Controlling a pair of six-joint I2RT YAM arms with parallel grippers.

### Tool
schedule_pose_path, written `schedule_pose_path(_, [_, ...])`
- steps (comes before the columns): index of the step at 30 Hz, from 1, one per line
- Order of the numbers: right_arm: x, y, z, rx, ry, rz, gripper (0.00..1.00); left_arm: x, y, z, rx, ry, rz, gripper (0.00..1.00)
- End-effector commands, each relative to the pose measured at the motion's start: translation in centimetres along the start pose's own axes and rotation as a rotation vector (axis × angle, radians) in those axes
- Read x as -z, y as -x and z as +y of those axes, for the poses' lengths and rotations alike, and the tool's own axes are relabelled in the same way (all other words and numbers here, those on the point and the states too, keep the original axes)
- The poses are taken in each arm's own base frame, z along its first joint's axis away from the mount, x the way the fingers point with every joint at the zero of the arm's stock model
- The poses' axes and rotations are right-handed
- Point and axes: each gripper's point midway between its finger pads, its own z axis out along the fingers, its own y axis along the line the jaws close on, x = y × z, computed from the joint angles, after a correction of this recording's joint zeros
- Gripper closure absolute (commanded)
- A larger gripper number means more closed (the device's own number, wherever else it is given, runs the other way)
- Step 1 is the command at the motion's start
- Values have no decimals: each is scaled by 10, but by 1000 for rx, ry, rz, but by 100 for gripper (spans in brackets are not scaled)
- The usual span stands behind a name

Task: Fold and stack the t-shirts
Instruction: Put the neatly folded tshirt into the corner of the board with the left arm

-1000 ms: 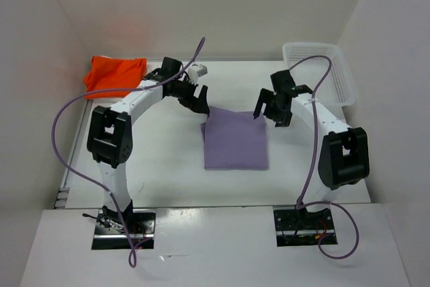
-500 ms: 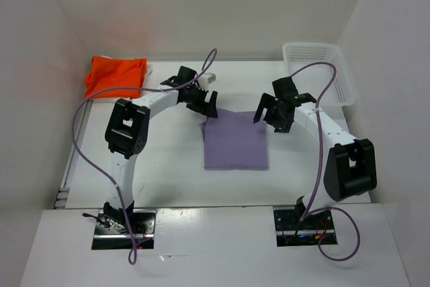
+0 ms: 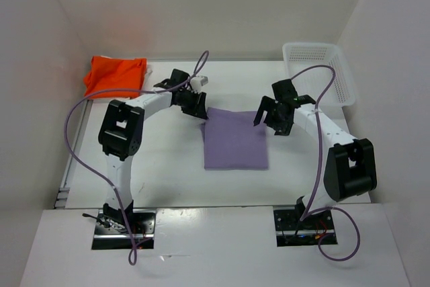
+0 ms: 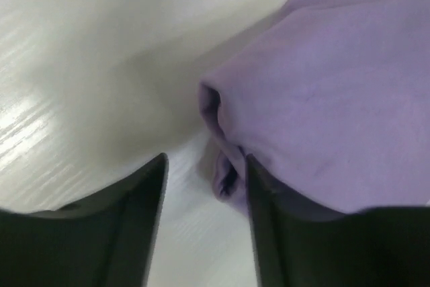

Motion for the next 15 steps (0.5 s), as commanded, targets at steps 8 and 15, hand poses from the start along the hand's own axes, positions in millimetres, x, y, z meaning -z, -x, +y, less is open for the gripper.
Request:
schedule_pose_path(8, [14, 4, 6, 2, 44, -56, 7, 50, -48, -48, 39, -136, 57, 0])
schedule_pose_path(15, [23, 6, 7, -7, 44, -70, 7, 7, -88, -49, 157, -84, 219, 0])
